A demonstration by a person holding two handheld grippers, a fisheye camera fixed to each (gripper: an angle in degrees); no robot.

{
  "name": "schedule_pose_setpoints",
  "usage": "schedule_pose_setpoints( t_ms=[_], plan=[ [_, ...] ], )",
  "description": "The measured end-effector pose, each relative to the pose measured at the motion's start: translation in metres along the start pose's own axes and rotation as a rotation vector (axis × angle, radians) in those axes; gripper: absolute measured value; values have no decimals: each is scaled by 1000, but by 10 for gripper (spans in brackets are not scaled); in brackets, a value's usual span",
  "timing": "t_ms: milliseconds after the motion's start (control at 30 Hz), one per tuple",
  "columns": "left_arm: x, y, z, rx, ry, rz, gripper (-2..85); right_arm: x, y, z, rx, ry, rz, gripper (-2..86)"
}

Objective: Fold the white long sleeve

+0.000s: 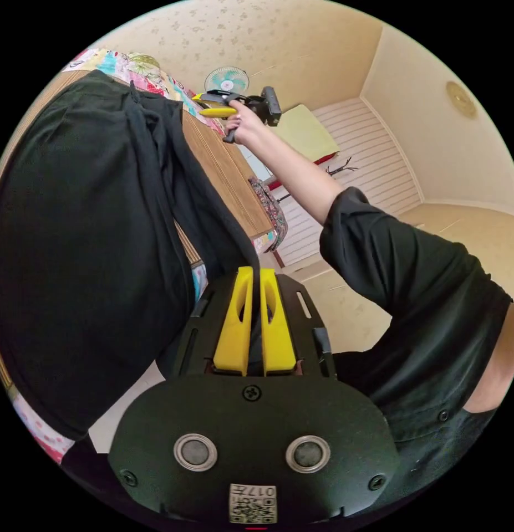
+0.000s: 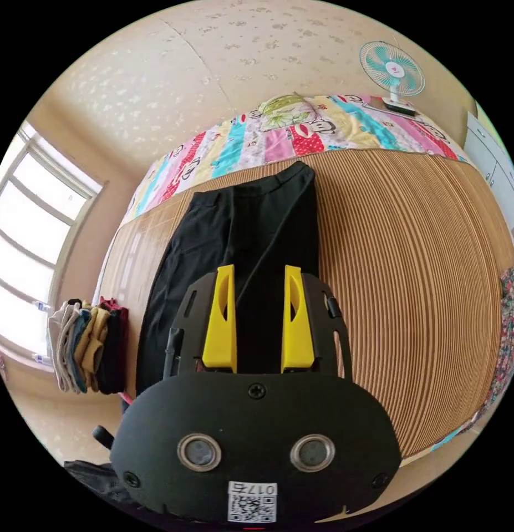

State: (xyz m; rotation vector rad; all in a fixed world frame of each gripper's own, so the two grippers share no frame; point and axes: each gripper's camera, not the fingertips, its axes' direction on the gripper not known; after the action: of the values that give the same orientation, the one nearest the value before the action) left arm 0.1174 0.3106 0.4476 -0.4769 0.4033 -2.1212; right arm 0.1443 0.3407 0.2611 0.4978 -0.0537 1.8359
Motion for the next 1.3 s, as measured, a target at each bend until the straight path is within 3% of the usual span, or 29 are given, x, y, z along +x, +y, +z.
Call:
schedule_pose_setpoints(
  t_ms=[100, 200, 333, 467, 600, 767, 967, 1100, 1300],
  plan=[
    [1, -2, 8, -11, 21, 11, -5, -3, -39, 47, -65, 202, 103, 126],
    [-7, -2, 10, 3, 62, -24, -7, -31, -54, 80, -118, 449, 24, 68],
    [6, 7, -22, 24, 90, 17, -8, -125, -45, 78, 103, 678, -176, 33],
    [29, 46, -72, 74, -2, 10, -7, -221, -26, 69, 251, 448, -258, 25],
    [32, 90, -97, 111, -174, -106, -3, -266, -23, 104, 126, 54, -262, 27],
    [-17, 134, -97, 91, -268, -392, 44, -253, -7, 128, -37, -416, -267, 40],
    [-23, 124, -93, 154, -386, -354, 85, -191, 91, 66, -21, -193, -435, 75],
    [-19, 86, -78, 172, -452, -252, 106, -102, 203, 26, -17, -128, -388, 91],
    [-40, 50, -46, 210, -549, -284, 119, -24, 332, 26, -84, -330, -247, 118]
  ],
)
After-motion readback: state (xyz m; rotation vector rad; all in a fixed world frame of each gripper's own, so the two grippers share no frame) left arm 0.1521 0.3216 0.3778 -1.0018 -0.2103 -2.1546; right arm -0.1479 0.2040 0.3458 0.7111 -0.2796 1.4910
